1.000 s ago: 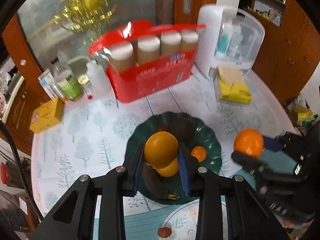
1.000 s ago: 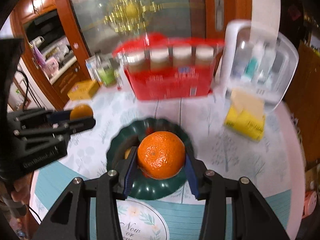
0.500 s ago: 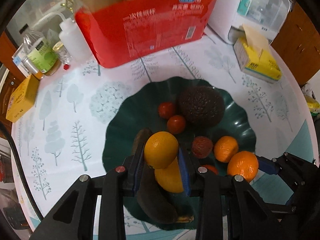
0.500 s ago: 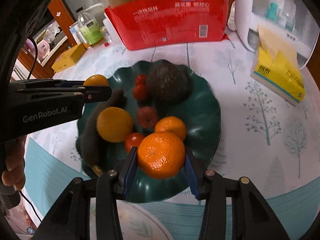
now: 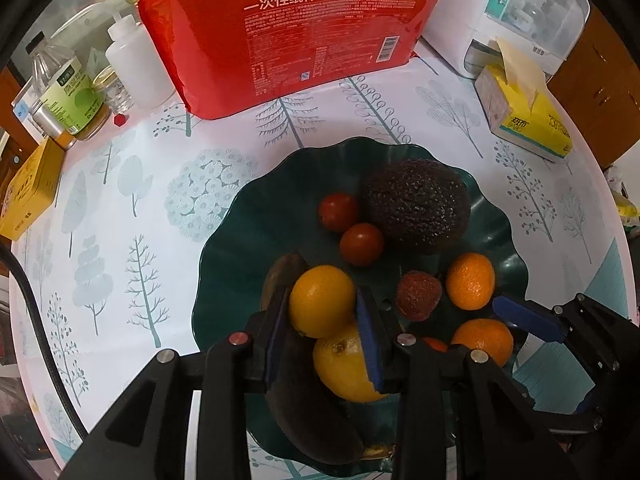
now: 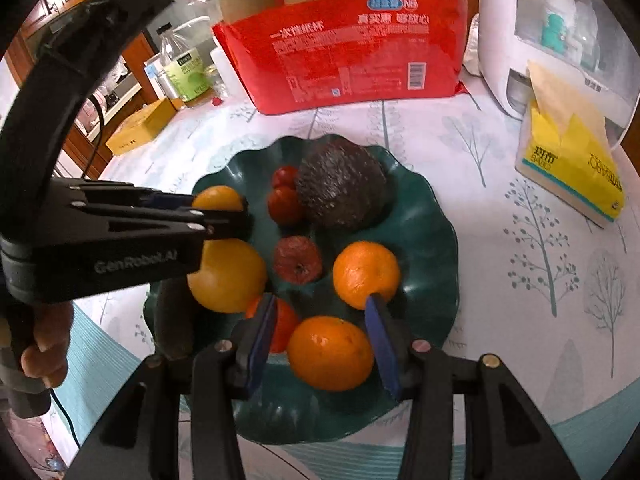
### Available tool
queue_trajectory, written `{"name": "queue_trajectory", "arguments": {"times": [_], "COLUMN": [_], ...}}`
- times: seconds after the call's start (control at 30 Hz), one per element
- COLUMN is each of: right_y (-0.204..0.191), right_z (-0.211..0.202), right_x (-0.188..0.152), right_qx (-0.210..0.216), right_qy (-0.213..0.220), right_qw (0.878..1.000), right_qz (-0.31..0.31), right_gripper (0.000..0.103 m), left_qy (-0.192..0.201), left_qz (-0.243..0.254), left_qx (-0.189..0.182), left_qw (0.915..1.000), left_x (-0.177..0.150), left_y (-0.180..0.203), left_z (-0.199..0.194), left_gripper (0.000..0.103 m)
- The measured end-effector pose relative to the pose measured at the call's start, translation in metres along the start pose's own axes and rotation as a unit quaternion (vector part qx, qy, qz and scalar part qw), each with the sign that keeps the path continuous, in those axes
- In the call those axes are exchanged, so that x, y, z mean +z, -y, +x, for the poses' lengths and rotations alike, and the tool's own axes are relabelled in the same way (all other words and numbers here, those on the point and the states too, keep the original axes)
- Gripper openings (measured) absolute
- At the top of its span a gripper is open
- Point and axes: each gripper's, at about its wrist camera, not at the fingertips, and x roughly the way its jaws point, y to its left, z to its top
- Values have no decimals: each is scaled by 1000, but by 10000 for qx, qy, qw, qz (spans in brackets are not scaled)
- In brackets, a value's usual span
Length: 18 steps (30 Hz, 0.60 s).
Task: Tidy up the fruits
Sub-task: 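Lower both fruits onto the green plate and open both tools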
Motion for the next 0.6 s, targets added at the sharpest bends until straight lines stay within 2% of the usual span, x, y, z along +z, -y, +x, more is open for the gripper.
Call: {"name": "queue_trajectory", "arguments": {"times": [0.27, 0.4, 0.47, 0.6], "right_y": [-3, -5, -5, -7], "right_z": [-4, -8, -10, -16], "right_x": [-1, -3, -4, -5], "right_qx": [-25, -25, -24, -2], "right_qy": [40, 66, 81, 97], "right_qw": [10000, 10000, 10000, 10000], "right_qz": [-58, -42, -23, 7], "right_gripper": [46, 46, 46, 46], "left_qy": [79, 155, 187, 252], "left_qz": [-62, -153, -176, -250], "left_qx": [4, 48, 93, 167], "left_qw": [9999, 9998, 9996, 9992], "left_x": [-11, -19, -23, -31], "left_y": [-1, -4, -4, -7], "left_z": [-14, -25, -30, -44], "left_gripper": [40, 54, 56, 66]}}
